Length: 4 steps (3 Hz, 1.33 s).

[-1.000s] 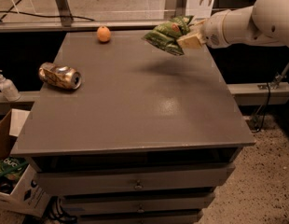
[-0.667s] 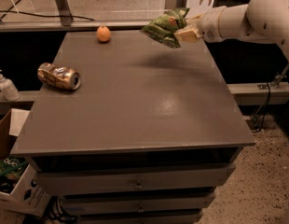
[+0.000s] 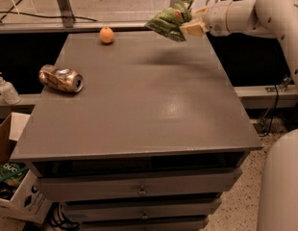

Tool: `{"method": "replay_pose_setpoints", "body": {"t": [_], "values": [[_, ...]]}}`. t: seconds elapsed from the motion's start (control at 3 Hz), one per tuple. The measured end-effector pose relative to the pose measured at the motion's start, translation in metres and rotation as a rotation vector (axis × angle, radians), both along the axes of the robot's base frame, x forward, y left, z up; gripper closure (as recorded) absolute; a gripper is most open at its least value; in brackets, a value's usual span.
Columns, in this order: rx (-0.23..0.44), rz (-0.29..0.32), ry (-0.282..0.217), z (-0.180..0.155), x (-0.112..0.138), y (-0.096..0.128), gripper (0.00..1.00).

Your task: Move green jalapeno chip bag near orange

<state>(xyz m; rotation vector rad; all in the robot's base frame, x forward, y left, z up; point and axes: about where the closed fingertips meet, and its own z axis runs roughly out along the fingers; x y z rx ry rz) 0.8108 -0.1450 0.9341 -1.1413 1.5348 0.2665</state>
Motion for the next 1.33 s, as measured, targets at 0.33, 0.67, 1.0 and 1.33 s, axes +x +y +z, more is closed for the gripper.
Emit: {"method": "replay_pose_setpoints", "body": {"t": [0.33,0.67,1.0,1.33], "values": [[0.0,-0.001,-0.001,0.0,0.0,0.0,1.0],[0.0,-0.004,-0.011,-0.004,0.002,0.005,1.0],[0.021,0.027,-0.033,-0.008,0.009,0.03,1.0],[0.028,0.08,-0.046,-0.015,0.018,0.06,1.0]]}}
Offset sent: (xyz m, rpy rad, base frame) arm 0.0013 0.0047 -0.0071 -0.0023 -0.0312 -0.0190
